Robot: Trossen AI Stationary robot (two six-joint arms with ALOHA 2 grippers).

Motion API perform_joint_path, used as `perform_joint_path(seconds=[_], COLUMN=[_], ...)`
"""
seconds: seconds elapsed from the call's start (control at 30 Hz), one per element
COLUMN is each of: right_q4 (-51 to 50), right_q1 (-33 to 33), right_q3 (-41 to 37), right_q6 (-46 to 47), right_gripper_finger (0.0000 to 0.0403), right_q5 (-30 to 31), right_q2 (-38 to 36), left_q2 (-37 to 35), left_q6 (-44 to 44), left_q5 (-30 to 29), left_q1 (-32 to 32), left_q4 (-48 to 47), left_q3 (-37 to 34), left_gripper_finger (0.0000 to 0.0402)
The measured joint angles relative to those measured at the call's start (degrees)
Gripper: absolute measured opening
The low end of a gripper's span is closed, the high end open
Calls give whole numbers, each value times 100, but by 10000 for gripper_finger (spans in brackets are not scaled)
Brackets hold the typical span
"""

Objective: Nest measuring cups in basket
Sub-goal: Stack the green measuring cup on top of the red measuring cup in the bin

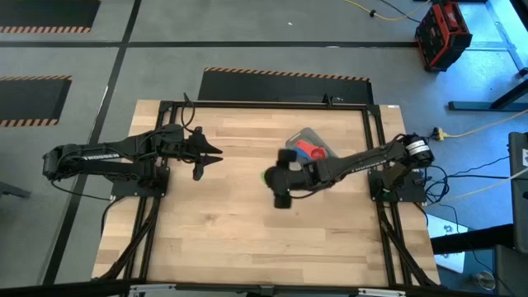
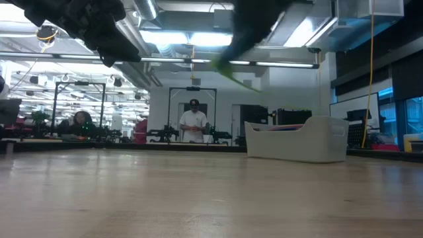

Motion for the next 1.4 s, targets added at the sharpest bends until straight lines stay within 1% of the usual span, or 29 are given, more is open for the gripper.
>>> perform_joint_path(seconds=[0.23,0.33,0.43,0.53,0.63,0.7,0.83,0.97,1.07,1.13,1.27,1.4], right_q4=[2214,2943,3595,4267,4898,5309,6064,6495,6653,6681,6705,6706], right_q1=[-191,-211,-211,-211,-211,-211,-215,-280,-358,-417,-553,-649], right_q3=[134,134,134,134,134,134,134,134,134,134,134,134], right_q6=[-1018,-1331,-1689,-1936,-2217,-2354,-2488,-2483,-2425,-2278,-1820,-1512], right_gripper_finger=[236,236,236,236,236,236,236,236,236,236,236,236], right_q5=[41,41,-20,-306,-560,-784,-1343,-2109,-2517,-2796,-3419,-3815], right_q2=[-2,-2,-3,-2,-4,-4,-6,-8,-8,-10,-10,-10], left_q2=[0,0,0,-1,-2,-2,-2,-2,67,174,535,926], left_q6=[2,2,117,426,698,1044,1576,1850,1854,1764,1535,1361], left_q5=[32,85,285,552,1094,1455,1898,2123,2282,2540,3006,3038], left_q1=[0,1,-2,0,0,-2,0,0,0,-2,-28,-128], left_q4=[0,0,65,502,1251,1724,2385,2792,3105,3325,4007,4604], left_q3=[0,0,0,0,0,0,2,2,2,2,4,2], left_gripper_finger=[117,117,117,117,117,117,117,117,117,117,117,117])
